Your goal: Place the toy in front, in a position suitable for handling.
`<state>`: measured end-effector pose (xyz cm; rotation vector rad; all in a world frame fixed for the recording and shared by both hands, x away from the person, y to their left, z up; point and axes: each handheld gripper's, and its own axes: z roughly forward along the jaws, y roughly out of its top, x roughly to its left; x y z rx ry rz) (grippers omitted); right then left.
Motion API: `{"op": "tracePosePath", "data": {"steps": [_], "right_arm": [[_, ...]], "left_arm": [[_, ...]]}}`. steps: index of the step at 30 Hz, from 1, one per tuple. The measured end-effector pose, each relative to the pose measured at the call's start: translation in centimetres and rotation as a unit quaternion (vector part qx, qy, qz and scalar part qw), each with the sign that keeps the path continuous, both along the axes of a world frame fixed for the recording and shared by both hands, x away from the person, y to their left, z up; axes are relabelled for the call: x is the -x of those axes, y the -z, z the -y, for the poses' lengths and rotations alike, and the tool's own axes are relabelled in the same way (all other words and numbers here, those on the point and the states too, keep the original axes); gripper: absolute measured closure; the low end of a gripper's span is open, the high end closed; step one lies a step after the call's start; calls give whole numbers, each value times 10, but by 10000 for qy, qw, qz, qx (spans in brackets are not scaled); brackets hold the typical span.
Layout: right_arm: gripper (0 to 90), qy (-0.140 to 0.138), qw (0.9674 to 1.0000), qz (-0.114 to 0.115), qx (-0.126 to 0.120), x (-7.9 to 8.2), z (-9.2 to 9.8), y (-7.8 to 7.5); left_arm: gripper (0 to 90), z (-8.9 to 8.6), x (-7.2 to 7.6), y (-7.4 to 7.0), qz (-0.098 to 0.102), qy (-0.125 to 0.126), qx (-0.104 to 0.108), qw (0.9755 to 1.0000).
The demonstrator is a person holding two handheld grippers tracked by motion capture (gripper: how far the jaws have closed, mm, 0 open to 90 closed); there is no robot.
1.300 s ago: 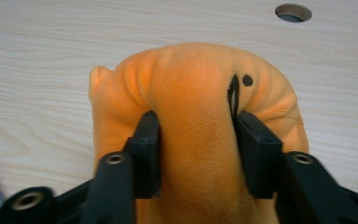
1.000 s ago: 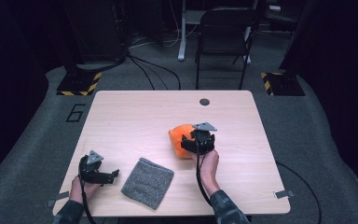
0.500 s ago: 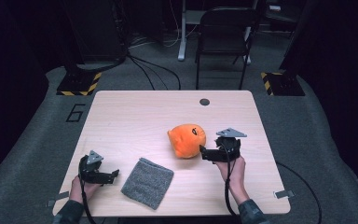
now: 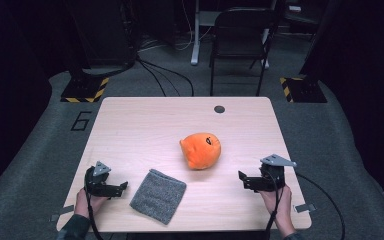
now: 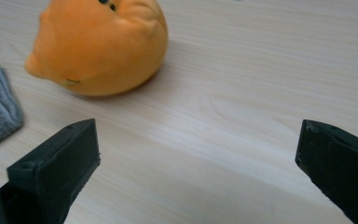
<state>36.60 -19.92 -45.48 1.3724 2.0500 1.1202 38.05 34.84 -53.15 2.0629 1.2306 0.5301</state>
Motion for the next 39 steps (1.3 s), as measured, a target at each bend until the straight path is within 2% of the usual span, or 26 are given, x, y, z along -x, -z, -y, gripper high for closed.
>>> {"op": "tracePosePath", "data": {"steps": [3, 4, 6, 7, 9, 12, 15, 19, 21, 23, 24, 27, 28, 32, 39], "right_arm": [[0, 101, 9998, -189, 57, 3, 12, 5], [0, 121, 9997, -210, -17, 3, 15, 6], [0, 88, 9996, -260, 77, 2, 12, 6], [0, 85, 9995, -287, 56, 2, 12, 6], [0, 53, 9995, -284, 82, 1, 11, 6], [0, 42, 9995, -307, 104, 0, 8, 6], [0, 37, 9994, -326, 117, 0, 9, 7], [0, 65, 9992, -364, 120, -1, 10, 8], [0, 70, 9993, -353, 125, -1, 11, 8], [0, 70, 9993, -351, 122, -1, 11, 8], [0, 74, 9992, -355, 154, -1, 11, 7], [0, 77, 9992, -360, 163, -1, 11, 7], [0, 70, 9992, -363, 161, -1, 11, 7], [0, 44, 9992, -355, 183, -1, 10, 7], [0, 60, 9991, -382, 166, -1, 10, 6]], "left_arm": [[0, -1, 0, 0, 2, 44, -7, 10000], [0, -2, 0, -1, -67, 45, 52, 10000], [0, -3, 0, -2, -93, 84, 66, 9999], [0, -4, 1, -5, -144, 68, 201, 9997], [0, -4, 1, -7, -106, 59, 244, 9996], [0, 0, 9, -24, 5, 178, 314, 9993], [0, 5, 13, -30, 97, 250, 388, 9989], [0, 28, 25, -42, 214, 597, 436, 9970], [0, 36, 28, -44, 204, 748, 458, 9959], [0, 41, 30, -45, 207, 825, 471, 9953], [0, 51, 34, -46, 224, 954, 467, 9941], [1, 62, 38, -46, 199, 1095, 457, 9927], [0, 71, 40, -45, 160, 1225, 440, 9914], [0, 90, 42, -41, 63, 1418, 349, 9893], [0, 111, 42, -36, -17, 1529, 146, 9881]]}}
